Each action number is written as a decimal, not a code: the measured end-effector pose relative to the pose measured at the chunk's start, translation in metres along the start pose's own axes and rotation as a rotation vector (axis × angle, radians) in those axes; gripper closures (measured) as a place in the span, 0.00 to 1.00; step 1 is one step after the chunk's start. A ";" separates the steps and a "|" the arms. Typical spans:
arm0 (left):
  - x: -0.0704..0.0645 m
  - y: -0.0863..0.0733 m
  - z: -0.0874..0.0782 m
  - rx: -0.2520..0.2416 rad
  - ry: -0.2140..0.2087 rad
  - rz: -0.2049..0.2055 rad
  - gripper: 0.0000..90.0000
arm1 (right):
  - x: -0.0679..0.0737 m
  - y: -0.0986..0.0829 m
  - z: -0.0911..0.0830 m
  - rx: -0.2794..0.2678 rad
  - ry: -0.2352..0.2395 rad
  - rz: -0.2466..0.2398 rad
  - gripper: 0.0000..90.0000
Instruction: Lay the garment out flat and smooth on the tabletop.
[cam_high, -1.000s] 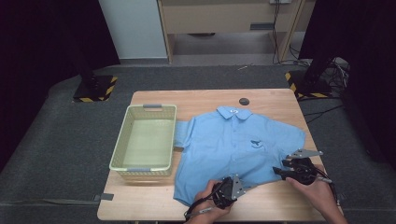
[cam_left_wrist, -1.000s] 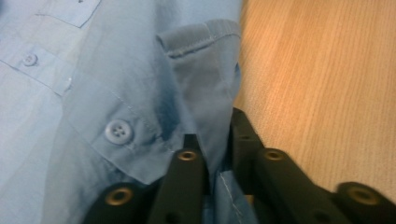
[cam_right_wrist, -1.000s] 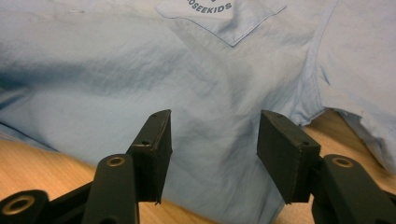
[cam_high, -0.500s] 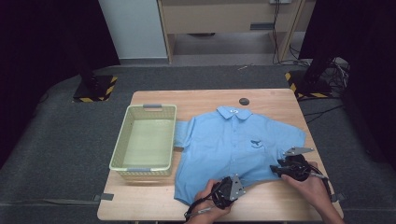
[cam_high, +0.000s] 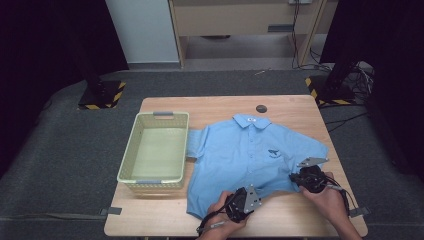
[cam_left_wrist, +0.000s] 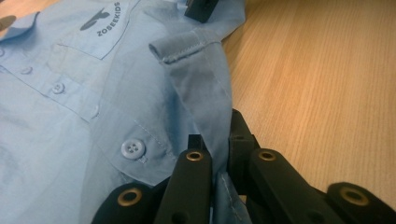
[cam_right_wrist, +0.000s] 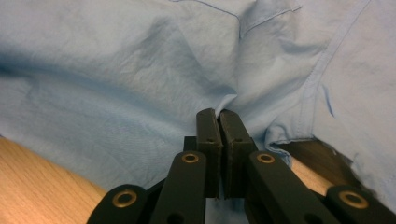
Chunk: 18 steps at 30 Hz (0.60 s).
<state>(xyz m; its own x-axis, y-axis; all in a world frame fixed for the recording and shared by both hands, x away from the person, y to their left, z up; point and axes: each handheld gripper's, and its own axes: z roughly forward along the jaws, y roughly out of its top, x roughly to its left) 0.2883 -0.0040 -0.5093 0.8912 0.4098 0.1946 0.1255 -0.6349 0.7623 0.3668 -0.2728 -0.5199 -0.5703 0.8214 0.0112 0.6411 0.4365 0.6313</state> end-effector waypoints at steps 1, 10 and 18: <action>0.001 0.001 -0.002 -0.005 0.000 0.000 0.99 | -0.001 0.002 -0.001 -0.001 0.005 0.006 0.98; 0.009 0.013 -0.029 -0.114 0.003 -0.040 0.99 | -0.010 0.034 -0.040 -0.042 0.026 0.061 0.98; 0.013 0.022 -0.053 -0.234 -0.062 -0.095 0.99 | -0.009 0.061 -0.073 -0.043 0.047 0.056 0.98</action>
<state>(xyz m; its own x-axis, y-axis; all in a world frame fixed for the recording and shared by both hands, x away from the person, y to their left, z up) 0.2801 0.0221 -0.4575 0.9059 0.4153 0.0826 0.1124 -0.4239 0.8987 0.3731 -0.2801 -0.4252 -0.5583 0.8255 0.0834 0.6507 0.3733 0.6613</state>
